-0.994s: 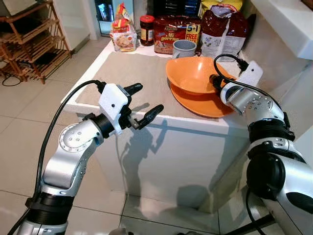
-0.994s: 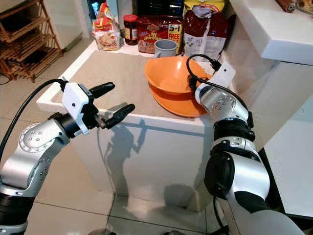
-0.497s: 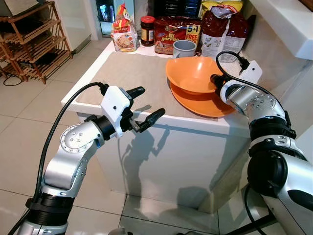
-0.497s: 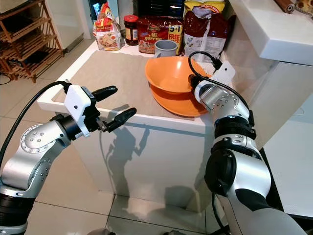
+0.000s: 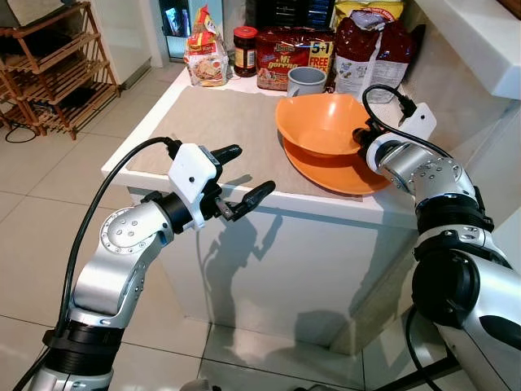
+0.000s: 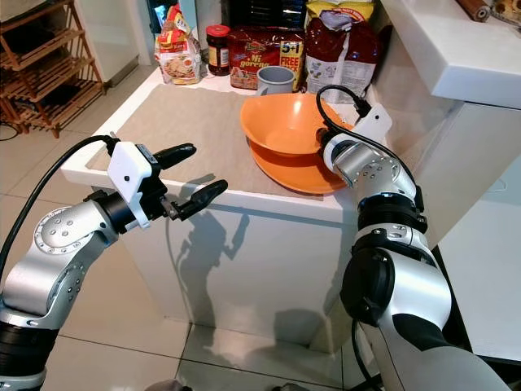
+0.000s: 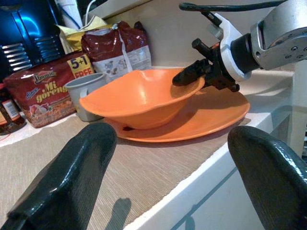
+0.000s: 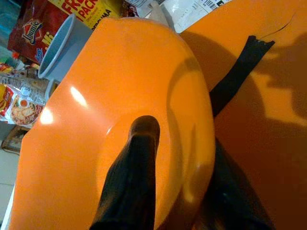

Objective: Setting the table

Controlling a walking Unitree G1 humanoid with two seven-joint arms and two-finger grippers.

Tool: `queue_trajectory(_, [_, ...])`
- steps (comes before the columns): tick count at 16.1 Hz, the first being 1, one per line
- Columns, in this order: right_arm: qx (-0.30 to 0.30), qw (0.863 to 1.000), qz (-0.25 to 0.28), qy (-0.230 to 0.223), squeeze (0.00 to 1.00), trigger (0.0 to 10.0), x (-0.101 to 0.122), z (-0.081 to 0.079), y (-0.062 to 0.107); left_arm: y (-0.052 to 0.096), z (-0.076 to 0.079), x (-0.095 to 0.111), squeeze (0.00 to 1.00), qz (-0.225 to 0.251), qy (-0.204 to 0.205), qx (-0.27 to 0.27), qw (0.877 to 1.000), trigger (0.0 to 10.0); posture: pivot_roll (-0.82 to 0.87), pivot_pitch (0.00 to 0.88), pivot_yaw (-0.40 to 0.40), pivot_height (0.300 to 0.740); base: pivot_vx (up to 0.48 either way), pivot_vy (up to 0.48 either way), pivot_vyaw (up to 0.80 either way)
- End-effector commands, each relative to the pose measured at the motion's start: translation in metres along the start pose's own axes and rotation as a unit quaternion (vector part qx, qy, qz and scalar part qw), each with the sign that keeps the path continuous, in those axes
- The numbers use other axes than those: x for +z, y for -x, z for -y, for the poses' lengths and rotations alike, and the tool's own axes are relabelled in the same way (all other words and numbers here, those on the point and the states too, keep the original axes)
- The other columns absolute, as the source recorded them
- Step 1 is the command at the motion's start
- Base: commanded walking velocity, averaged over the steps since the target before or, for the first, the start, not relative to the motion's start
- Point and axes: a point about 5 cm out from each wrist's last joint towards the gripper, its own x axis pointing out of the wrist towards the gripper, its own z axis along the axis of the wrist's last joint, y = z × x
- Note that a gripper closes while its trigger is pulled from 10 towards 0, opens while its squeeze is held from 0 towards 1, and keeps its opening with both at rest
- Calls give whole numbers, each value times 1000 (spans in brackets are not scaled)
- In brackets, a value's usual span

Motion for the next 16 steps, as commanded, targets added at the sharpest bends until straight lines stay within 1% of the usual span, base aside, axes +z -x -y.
queue_trajectory(1, [6,1000,2,-10,0,0,2,-3,1,-2,0,4,0,3,-8,-10,1000,10000,92,0,-20,740,0,0,0])
queue_trajectory(4, [23,999,4,-25,0,0,2,-6,2,-2,-1,4,0,3,-12,-6,1000,10000,90,0,-18,740,0,0,0])
queue_trajectory(5, [29,999,3,-35,0,0,1,-7,3,-3,-1,4,0,3,-15,-2,1000,10000,89,0,-17,740,0,0,0])
queue_trajectory(6, [48,998,1,-50,0,0,1,-11,5,-2,-3,6,0,8,-19,10,1000,10000,88,0,-16,740,0,0,0])
queue_trajectory(7, [67,996,-4,-55,0,0,-1,-15,7,-1,-9,7,0,10,-23,37,999,10000,88,0,-16,740,0,0,0])
queue_trajectory(8, [87,995,-9,-53,0,0,-5,-20,11,1,-18,5,0,-3,-32,78,996,10000,84,0,-14,740,0,0,0])
queue_trajectory(9, [95,994,-12,-52,0,0,-9,-22,14,3,-23,4,0,-10,-33,101,994,10000,82,0,-14,740,0,0,0])
queue_trajectory(10, [117,991,1,-70,0,0,-17,-25,23,11,-29,3,0,-10,-31,137,990,10000,81,0,-13,740,0,0,0])
queue_trajectory(11, [142,986,11,-87,0,0,-21,-29,32,14,-27,4,0,-8,-29,141,990,10000,81,0,-13,740,0,0,0])
queue_trajectory(12, [157,983,14,-94,0,0,-23,-32,39,16,-25,5,0,-7,-27,141,990,10000,83,0,-14,740,0,0,0])
queue_trajectory(13, [180,979,14,-96,0,0,-26,-34,53,20,-21,7,0,-9,-27,140,990,10000,84,0,-12,740,0,0,0])
queue_trajectory(14, [190,977,18,-93,0,0,-27,-35,58,22,-20,8,0,-11,-28,141,990,10000,84,0,-12,740,0,0,0])
queue_trajectory(15, [201,975,28,-89,0,627,-26,-36,66,25,-19,8,0,-12,-26,143,989,10000,85,0,-10,740,0,0,0])
queue_trajectory(16, [210,973,45,-84,0,10000,-26,-36,76,27,-18,8,0,-14,-24,146,989,10000,85,0,-10,740,-285,0,0])
